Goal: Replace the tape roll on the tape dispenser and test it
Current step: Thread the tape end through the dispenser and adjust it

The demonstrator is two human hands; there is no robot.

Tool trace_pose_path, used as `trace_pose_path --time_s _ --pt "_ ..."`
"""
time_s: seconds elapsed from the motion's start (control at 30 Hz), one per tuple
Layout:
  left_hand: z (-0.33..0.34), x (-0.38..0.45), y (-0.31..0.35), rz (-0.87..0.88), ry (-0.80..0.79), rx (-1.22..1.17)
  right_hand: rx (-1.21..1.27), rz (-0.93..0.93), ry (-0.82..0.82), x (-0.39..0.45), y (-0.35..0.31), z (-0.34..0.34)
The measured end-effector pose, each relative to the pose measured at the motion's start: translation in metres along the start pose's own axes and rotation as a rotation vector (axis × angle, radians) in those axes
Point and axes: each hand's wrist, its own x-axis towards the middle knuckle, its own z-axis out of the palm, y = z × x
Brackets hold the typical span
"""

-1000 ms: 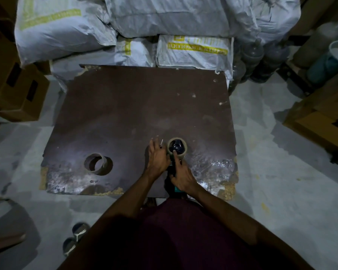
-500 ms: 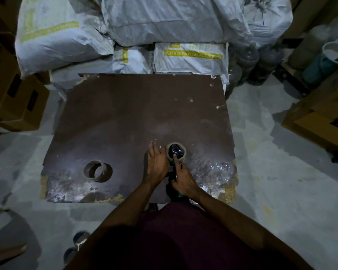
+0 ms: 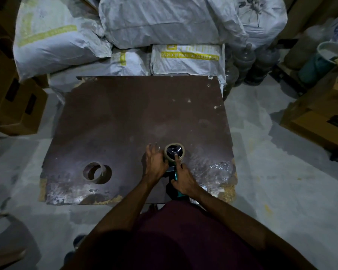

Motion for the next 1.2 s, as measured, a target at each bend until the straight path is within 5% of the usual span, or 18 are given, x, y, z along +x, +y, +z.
trace_pose_path --time_s 0.23,1.2 --pt "-0.003 0.001 0.008 0.069 -0.074 0.266 -0.014 0.001 0.011 -0.001 0.0 0.002" --pt "0.005 0.012 0.003 -0.115 -0.122 0.177 -0.039 0.076 0.044 -0.015 -0.005 -0.002"
